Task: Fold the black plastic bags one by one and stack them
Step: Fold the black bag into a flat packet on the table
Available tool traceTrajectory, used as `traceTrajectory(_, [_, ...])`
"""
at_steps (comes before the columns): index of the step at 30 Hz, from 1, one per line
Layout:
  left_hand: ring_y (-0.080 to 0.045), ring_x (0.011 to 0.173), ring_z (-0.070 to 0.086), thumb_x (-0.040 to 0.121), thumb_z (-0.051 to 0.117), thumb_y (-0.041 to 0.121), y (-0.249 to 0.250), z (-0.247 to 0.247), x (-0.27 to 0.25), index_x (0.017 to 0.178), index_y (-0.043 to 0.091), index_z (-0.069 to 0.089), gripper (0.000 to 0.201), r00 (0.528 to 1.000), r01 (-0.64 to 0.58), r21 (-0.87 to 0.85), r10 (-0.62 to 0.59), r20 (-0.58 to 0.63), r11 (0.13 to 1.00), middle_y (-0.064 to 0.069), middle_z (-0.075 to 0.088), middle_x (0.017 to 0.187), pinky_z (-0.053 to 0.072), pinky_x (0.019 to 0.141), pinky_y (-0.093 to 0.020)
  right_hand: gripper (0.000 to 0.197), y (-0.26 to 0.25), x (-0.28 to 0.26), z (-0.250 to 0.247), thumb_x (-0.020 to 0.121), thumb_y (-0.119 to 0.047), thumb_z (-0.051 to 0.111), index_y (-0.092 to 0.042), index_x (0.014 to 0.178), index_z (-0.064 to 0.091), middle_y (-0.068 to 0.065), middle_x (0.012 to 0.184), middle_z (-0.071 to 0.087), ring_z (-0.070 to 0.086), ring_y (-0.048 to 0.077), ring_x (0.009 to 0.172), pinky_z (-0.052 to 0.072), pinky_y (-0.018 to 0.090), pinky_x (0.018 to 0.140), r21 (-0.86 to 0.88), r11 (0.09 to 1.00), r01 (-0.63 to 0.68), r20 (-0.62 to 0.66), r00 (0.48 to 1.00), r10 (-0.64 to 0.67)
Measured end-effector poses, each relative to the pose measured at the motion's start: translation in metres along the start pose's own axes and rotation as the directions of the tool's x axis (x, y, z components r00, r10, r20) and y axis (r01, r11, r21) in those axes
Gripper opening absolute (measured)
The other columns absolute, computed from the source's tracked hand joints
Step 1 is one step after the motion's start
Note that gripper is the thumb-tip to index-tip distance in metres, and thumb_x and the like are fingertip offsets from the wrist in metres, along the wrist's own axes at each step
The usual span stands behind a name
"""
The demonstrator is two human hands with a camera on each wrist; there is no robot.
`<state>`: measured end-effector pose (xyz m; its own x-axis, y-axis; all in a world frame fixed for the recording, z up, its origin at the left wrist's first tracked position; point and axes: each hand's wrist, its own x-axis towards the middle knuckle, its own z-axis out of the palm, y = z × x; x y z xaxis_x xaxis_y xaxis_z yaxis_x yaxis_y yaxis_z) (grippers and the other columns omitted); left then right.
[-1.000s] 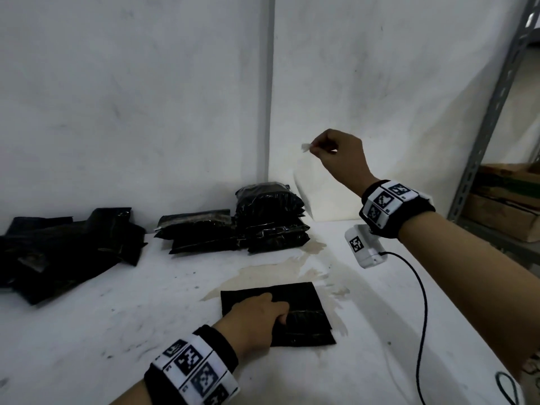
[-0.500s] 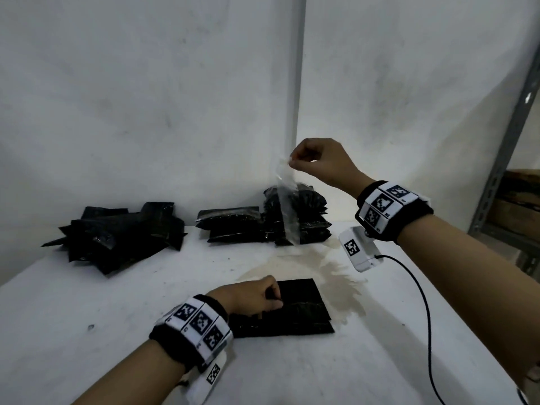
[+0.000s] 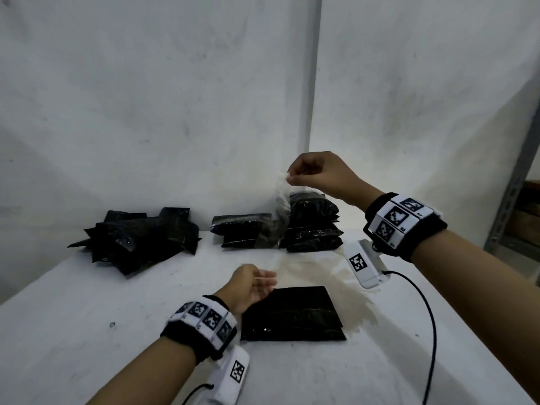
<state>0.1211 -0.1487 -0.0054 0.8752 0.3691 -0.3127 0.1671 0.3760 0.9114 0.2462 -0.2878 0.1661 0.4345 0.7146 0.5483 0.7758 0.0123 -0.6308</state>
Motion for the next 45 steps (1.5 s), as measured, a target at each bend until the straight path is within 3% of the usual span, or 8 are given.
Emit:
traceTrajectory(5, [-0.026, 0.074, 0.056, 0.09, 0.033, 0.068, 0.018, -0.014, 0.003, 0.098, -0.016, 0.056, 0.088, 0.998, 0.051, -0.422, -0.06, -0.008, 0.905, -0.023, 0.062, 0.092, 0.053, 0.043, -0.021, 0.007, -0.006, -0.008, -0.001, 0.081, -0.003, 0.074, -0.008, 0.084, 0.07, 0.003, 0.082, 0.071, 0.066, 0.011, 0.078, 0.052, 0.021, 0.077, 0.049, 0.999, 0.013, 0.052, 0.999, -0.015])
traceTrajectory(10, [-0.016, 0.058, 0.062, 0.093, 0.051, 0.004, 0.025, -0.031, 0.004, 0.089, -0.006, 0.059, 0.013, 0.998, -0.052, -0.552, 0.02, -0.064, 0.832, -0.015, 0.06, 0.081, 0.055, 0.051, -0.018, 0.008, -0.001, -0.023, -0.007, 0.083, -0.003, 0.064, 0.001, 0.083, 0.071, 0.018, 0.086, 0.072, 0.07, 0.026, 0.085, 0.057, 0.032, 0.084, 0.095, 0.995, 0.003, 0.141, 0.99, -0.017])
traceTrajectory(14, [-0.015, 0.067, 0.064, 0.093, 0.048, -0.004, 0.03, -0.046, 0.003, 0.094, 0.0, 0.059, 0.012, 0.986, -0.163, -0.614, 0.152, -0.07, 0.772, -0.014, 0.061, 0.092, 0.058, 0.059, -0.02, 0.04, 0.016, -0.036, -0.006, 0.083, -0.033, 0.075, 0.001, 0.064, 0.069, 0.012, 0.069, 0.071, 0.067, 0.01, 0.064, 0.052, 0.021, 0.066, -0.062, 0.996, -0.066, -0.049, 0.997, 0.063])
traceTrajectory(19, [-0.012, 0.083, 0.062, 0.094, 0.054, 0.005, 0.037, -0.052, 0.0, 0.103, 0.006, 0.058, 0.01, 0.941, -0.332, -0.483, 0.318, -0.114, 0.81, -0.005, 0.068, 0.101, 0.058, 0.068, -0.019, 0.039, 0.05, -0.054, -0.005, 0.058, -0.024, 0.093, -0.015, 0.087, 0.069, -0.003, 0.087, 0.071, 0.065, 0.003, 0.072, 0.048, 0.014, 0.064, -0.094, 0.953, -0.288, -0.045, 0.957, 0.285])
traceTrajectory(26, [-0.015, 0.077, 0.071, 0.092, 0.056, 0.002, 0.039, -0.048, -0.007, 0.096, 0.008, 0.059, 0.007, 0.92, -0.391, -0.184, 0.387, -0.061, 0.902, -0.006, 0.072, 0.098, 0.058, 0.068, -0.023, 0.027, 0.078, -0.075, -0.012, 0.074, -0.015, 0.081, 0.0, 0.096, 0.076, 0.01, 0.096, 0.074, 0.069, 0.018, 0.096, 0.054, 0.016, 0.079, -0.022, 0.827, -0.562, 0.161, 0.814, 0.558])
traceTrajectory(33, [-0.018, 0.073, 0.073, 0.092, 0.053, -0.001, 0.032, -0.048, -0.013, 0.095, 0.004, 0.056, 0.006, 0.981, -0.194, -0.195, 0.196, -0.008, 0.962, -0.014, 0.073, 0.087, 0.058, 0.06, -0.021, 0.02, 0.08, -0.084, -0.01, 0.087, -0.02, 0.071, -0.01, 0.104, 0.066, 0.001, 0.103, 0.059, 0.06, 0.014, 0.087, 0.055, 0.031, 0.082, -0.085, 0.562, -0.823, 0.313, 0.513, 0.799])
traceTrajectory(40, [-0.023, 0.07, 0.072, 0.09, 0.057, -0.002, 0.018, -0.055, -0.027, 0.089, 0.005, 0.057, 0.007, 0.997, -0.038, -0.052, 0.035, -0.065, 0.998, -0.022, 0.066, 0.092, 0.058, 0.058, -0.02, 0.008, 0.102, -0.111, 0.001, 0.092, -0.005, 0.059, -0.006, 0.096, 0.067, 0.002, 0.089, 0.072, 0.07, 0.007, 0.074, 0.059, 0.021, 0.067, 0.181, 0.476, -0.861, 0.405, 0.506, 0.762])
traceTrajectory(45, [-0.015, 0.081, 0.062, 0.083, 0.069, 0.003, 0.007, -0.067, -0.035, 0.089, 0.009, 0.068, 0.008, 0.993, 0.041, 0.122, -0.026, -0.119, 0.992, -0.001, 0.066, 0.085, 0.057, 0.059, -0.02, 0.01, 0.111, -0.129, 0.006, 0.088, -0.016, 0.067, -0.01, 0.095, 0.07, -0.003, 0.09, 0.075, 0.068, -0.001, 0.069, 0.056, 0.017, 0.063, 0.104, 0.439, -0.892, 0.403, 0.441, 0.802])
